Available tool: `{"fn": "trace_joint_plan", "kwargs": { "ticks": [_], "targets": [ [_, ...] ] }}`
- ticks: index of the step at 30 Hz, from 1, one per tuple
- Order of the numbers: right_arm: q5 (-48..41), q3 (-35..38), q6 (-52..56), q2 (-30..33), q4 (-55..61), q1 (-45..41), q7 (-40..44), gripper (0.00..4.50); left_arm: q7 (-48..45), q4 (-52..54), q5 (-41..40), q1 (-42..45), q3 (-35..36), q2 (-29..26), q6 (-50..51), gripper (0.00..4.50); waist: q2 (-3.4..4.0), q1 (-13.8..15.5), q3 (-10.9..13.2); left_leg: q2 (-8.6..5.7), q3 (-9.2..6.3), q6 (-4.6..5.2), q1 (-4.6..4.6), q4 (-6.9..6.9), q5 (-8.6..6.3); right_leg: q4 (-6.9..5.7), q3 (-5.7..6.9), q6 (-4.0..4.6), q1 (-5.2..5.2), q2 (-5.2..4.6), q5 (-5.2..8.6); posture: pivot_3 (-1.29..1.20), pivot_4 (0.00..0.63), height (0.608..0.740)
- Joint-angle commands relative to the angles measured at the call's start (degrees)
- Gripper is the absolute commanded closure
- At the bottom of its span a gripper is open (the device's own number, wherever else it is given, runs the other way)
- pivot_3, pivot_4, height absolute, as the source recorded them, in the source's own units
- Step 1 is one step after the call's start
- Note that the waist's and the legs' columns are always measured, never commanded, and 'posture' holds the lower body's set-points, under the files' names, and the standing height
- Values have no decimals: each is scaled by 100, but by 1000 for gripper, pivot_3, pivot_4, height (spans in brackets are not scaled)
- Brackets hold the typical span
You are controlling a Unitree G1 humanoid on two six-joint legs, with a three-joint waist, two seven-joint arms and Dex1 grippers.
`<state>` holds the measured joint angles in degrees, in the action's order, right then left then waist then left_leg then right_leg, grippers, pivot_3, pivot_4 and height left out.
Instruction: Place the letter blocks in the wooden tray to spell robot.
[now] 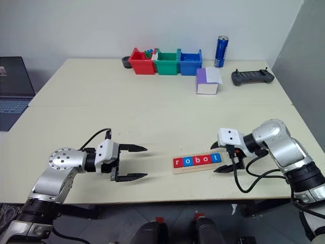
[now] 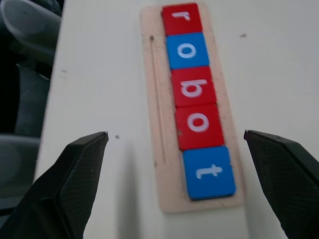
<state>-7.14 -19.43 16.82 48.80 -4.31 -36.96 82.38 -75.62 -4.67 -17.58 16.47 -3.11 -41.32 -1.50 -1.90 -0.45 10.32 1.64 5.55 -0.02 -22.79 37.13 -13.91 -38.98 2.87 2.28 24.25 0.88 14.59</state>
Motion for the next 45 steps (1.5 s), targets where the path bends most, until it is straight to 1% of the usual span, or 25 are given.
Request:
{"fn": "trace_joint_plan", "kwargs": {
  "ticks": [1, 5, 8, 10, 18, 30, 33, 34, 35, 41, 45],
  "targets": [
    [190, -63, -417, -53, -248, -131, 125, 45, -11, 83, -12, 55, 55, -69, -65, 0, 0, 5, 0, 0, 0, 0, -1, -1, 0, 1, 0, 0, 0, 0, 0, 0, 150, 740],
    [361, -32, -912, -303, -778, -270, -36, 45, -18, 78, -16, 51, 70, -84, -70, 0, 0, 1, 0, 0, 2, 0, 0, 0, 0, 1, 0, 0, 0, 0, 0, 0, 150, 740],
    [389, -54, -1067, -382, -952, -309, 115, 45, -19, 74, -18, 48, 82, -98, -71, 0, 0, 4, 0, 0, 1, 0, 0, 0, 0, 0, 0, 0, 0, 0, 0, 0, 150, 740],
    [488, -74, -1225, -464, -1163, -363, 61, 45, -11, 89, -19, 45, 85, -104, -62, 0, 0, 3, 0, 0, 1, 0, -1, 1, 0, 0, -1, 0, 0, 0, 0, 0, 150, 740],
    [697, -169, -1734, -500, -1682, -378, 223, 45, 30, 173, -43, -32, 120, -156, -26, 0, 0, 11, 0, 0, 2, 0, 0, 0, 0, 0, -1, 0, 0, 0, 0, 0, 150, 740],
    [899, -200, -1917, -727, -2289, -457, 216, 45, 43, 176, -47, -31, 115, -182, -35, 0, 0, 3, 0, 1, 2, -1, 7, 0, 1, -3, -1, 1, -6, 0, 0, 0, 150, 740],
    [905, -174, -1877, -727, -2307, -448, 193, 659, 48, 191, -47, -40, 118, -185, -34, 0, 0, 3, 0, 1, 2, -1, 8, 1, 1, -3, -1, 1, -7, 0, 0, 0, 150, 740],
    [898, -164, -1843, -721, -2276, -438, 193, 982, 49, 192, -47, -42, 118, -185, -34, 0, 0, 3, 0, 1, 2, -1, 8, 1, 1, -3, -1, 1, -7, 0, 0, 0, 150, 740],
    [892, -158, -1820, -716, -2252, -430, 196, 1136, 49, 192, -47, -43, 118, -185, -34, 0, 0, 3, 0, 1, 2, -1, 8, 1, 1, -3, -1, 1, -7, 0, 0, 0, 150, 740],
    [848, -67, -1139, -650, -1705, -269, 24, 1127, 51, 205, -56, -64, 122, -185, -30, 0, 0, 3, 0, 2, 2, -1, 8, 1, 1, -4, -1, 1, -7, 0, 0, 0, 150, 740],
    [784, -5, -538, -594, -1007, -26, -118, 1127, 54, 195, -51, -66, 108, -167, -44, 0, 0, 4, 0, 2, 2, -1, 7, 1, 1, -4, -1, 1, -7, 0, 0, 0, 150, 740]
  ]
}}
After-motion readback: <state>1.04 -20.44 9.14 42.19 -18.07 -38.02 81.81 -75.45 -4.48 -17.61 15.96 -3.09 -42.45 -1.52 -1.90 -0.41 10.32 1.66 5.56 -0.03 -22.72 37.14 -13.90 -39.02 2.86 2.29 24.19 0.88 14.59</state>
